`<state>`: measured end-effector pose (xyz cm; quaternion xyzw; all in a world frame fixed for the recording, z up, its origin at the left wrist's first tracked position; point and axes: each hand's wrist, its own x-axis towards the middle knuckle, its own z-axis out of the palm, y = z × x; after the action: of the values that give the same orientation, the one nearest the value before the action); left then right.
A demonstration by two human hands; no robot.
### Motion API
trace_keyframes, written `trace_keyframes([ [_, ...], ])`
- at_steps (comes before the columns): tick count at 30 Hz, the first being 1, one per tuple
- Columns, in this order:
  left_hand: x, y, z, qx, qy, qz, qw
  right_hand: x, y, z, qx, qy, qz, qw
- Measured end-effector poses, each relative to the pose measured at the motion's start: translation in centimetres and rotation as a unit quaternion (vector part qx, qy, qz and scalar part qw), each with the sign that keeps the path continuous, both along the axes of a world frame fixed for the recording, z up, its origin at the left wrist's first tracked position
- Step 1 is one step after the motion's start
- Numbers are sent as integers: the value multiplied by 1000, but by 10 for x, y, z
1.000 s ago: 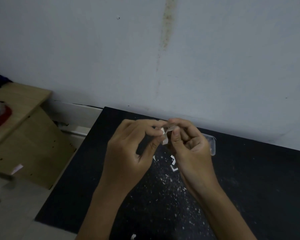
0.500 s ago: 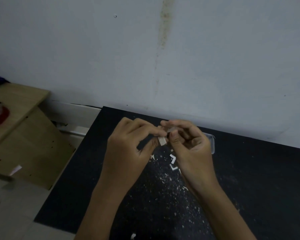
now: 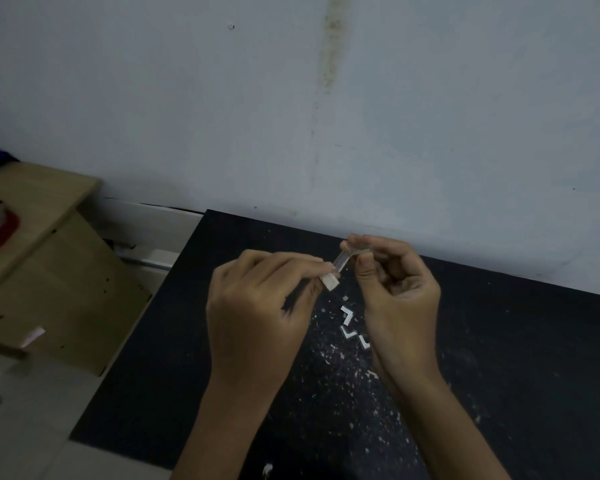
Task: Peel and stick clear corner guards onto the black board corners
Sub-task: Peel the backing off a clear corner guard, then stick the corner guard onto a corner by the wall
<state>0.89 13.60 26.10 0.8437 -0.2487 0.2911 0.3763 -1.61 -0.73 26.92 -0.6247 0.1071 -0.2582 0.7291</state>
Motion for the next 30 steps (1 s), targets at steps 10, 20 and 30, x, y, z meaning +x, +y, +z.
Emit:
trace_keyframes([
  [10,-14,-1,-7,-97,60,-24,993,4,-3,-13,39,19,-9,999],
  [20,21,-2,-119,-76,507,-44,858,-6,-31,-45,125,125,-15,984],
  [30,23,-83,-240,55,680,-44,730,-43,-68,-81,109,192,-91,971],
])
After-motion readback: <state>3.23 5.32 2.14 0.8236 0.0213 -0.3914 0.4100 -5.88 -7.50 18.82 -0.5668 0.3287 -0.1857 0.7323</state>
